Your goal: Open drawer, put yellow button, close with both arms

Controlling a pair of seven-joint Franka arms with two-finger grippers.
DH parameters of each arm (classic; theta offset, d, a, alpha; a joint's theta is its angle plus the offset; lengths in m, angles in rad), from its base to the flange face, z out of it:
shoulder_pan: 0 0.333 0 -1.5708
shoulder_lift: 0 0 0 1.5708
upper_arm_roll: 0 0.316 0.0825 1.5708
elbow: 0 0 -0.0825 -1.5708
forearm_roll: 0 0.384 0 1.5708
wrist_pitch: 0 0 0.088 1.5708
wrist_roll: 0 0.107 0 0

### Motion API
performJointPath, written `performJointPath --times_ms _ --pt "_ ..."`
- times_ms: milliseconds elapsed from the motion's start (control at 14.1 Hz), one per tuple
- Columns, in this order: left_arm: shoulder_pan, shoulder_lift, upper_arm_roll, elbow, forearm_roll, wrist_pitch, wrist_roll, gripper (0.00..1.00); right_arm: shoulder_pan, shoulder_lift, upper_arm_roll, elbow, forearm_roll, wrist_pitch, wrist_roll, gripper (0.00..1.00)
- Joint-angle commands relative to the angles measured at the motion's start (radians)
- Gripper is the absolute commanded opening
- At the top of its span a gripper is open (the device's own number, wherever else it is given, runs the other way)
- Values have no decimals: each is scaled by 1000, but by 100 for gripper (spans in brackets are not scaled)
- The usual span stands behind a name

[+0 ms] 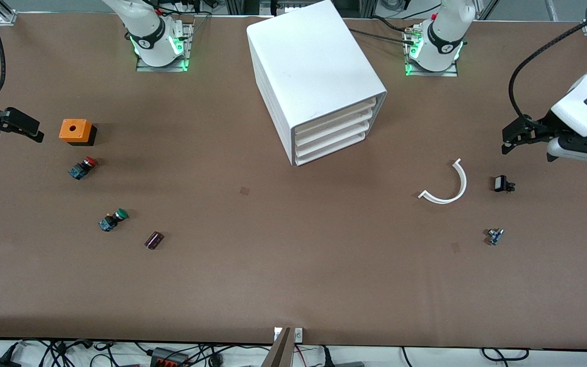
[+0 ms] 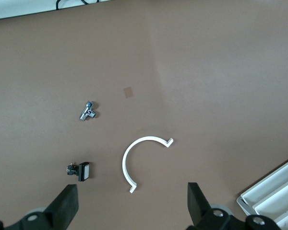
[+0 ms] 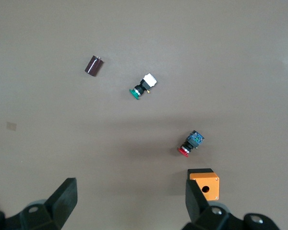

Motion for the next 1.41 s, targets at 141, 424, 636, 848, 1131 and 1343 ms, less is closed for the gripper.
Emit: performJointPath --times_ms 141,424,636,848,1131,1343 --pt "-65 -50 43 -36 -12 -81 -51 100 -11 -28 5 -26 -5 -5 -22 100" --pt "-74 -41 40 -13 -4 -132 -39 100 -11 -25 5 -26 -7 -7 -22 100" --pt "-74 -38 34 -8 -4 -134 -41 100 -11 -24 5 -25 -7 -7 -22 100" --pt "-77 -37 25 -7 7 -132 -41 100 -11 -19 5 -22 -5 -2 -22 100" --pt "-83 -30 23 11 8 -132 -50 100 -11 -16 5 -20 -5 3 -22 100" --pt "-86 -11 23 39 8 -134 -50 100 -11 -16 5 -20 -5 3 -22 100"
